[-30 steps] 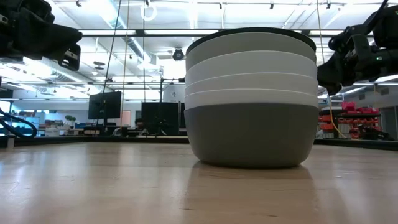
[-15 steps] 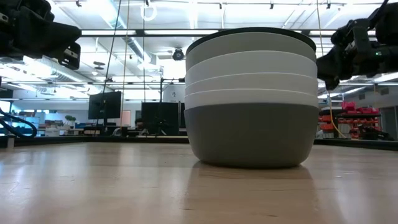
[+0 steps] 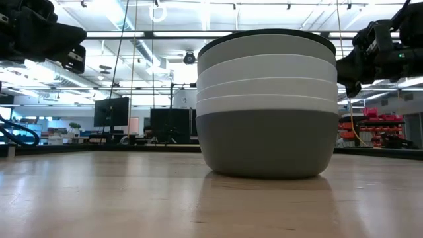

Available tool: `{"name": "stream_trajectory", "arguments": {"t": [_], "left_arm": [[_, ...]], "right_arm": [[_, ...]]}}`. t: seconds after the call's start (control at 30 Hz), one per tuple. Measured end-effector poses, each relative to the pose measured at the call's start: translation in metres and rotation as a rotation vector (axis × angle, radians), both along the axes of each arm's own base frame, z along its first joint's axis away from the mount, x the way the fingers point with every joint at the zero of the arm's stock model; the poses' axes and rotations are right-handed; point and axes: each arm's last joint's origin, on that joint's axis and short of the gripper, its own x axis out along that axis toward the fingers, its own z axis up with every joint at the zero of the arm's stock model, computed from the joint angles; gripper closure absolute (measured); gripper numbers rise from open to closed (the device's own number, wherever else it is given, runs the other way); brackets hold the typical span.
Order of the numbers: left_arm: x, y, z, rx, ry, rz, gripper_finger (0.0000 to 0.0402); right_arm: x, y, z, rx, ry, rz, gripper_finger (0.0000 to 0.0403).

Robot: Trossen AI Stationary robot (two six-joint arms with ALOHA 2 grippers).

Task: Nest bowls inside each other
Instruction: Return to Home Position

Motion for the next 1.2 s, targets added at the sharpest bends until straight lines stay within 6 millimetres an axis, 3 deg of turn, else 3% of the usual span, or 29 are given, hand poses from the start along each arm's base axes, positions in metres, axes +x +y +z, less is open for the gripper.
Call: {"name": "stream_trajectory", "arguments": {"t": [1.2], "left_arm": [[0.0000,0.0000,0.0000,0.000,0.000,0.000,0.0361]], "right_arm": [[0.0000,0.0000,0.0000,0.000,0.000,0.000,0.0354]]}}
